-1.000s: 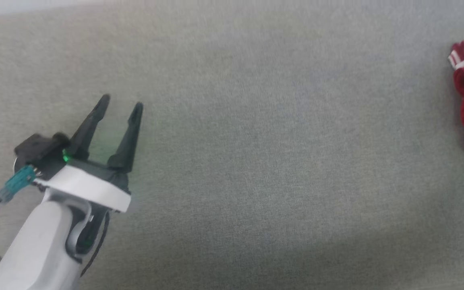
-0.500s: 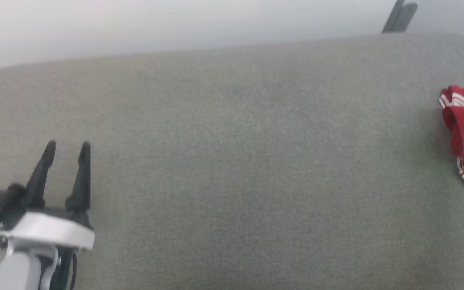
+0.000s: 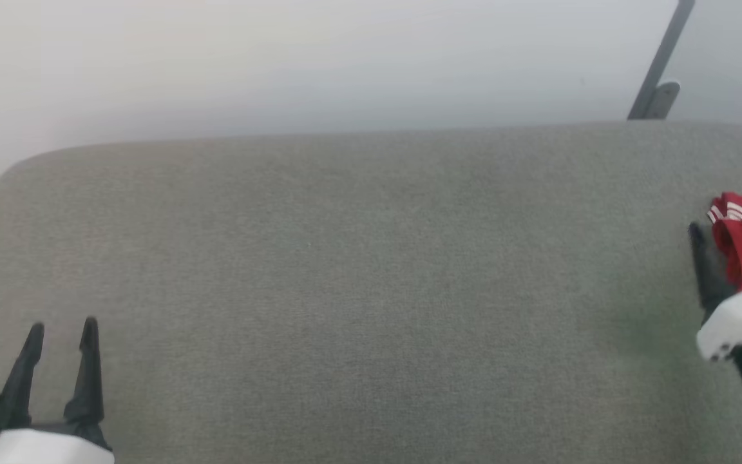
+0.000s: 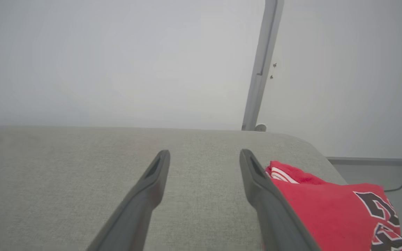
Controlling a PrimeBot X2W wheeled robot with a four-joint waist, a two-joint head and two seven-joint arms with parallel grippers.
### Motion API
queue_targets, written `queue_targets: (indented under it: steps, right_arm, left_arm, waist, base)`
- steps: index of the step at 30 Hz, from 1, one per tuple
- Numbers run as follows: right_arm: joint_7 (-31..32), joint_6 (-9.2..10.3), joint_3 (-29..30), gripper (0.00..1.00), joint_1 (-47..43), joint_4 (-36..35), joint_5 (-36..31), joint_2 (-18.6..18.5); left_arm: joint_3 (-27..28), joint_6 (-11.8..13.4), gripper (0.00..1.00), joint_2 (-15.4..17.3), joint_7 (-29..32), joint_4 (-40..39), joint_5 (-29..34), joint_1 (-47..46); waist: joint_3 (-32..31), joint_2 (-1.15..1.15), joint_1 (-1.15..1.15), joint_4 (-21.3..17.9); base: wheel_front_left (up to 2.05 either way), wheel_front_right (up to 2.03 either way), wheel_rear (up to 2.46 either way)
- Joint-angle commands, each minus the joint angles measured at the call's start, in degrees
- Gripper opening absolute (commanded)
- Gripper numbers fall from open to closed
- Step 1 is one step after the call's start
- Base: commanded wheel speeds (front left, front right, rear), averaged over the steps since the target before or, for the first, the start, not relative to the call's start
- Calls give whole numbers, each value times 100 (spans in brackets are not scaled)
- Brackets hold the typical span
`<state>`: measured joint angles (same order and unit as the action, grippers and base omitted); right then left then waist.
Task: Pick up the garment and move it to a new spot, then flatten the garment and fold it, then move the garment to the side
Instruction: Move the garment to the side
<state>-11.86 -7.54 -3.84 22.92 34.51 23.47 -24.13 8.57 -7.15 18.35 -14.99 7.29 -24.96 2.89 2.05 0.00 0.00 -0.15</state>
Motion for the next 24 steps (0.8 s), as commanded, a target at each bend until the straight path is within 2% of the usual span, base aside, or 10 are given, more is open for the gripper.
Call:
queue_targets:
  steps: [1, 6, 17, 24]
  right_arm:
    - [-50, 11, 97, 100, -229, -156, -90, 85]
    - [-56, 11, 337, 100, -803, -719, -392, 379]
    - [118, 10, 744, 100, -1789, -1747, -771, 1063]
    - [216, 11, 839, 100, -2048, -2056, -880, 1262]
  left_arm:
    - [75, -24, 100, -34, -21, -51, 20, 150]
    - [183, -29, 100, -133, -22, -91, 21, 355]
    - [194, -33, 100, -127, -22, -110, -27, 529]
    - [154, -34, 100, -110, -21, -40, -47, 551]
  waist:
    - [-94, 0, 0, 79]
    - [-194, 0, 0, 140]
    - [-252, 0, 0, 153]
    - [-253, 0, 0, 116]
  base:
    - [0, 0, 0]
    - [0, 0, 0]
    - [0, 0, 0]
    - [0, 0, 0]
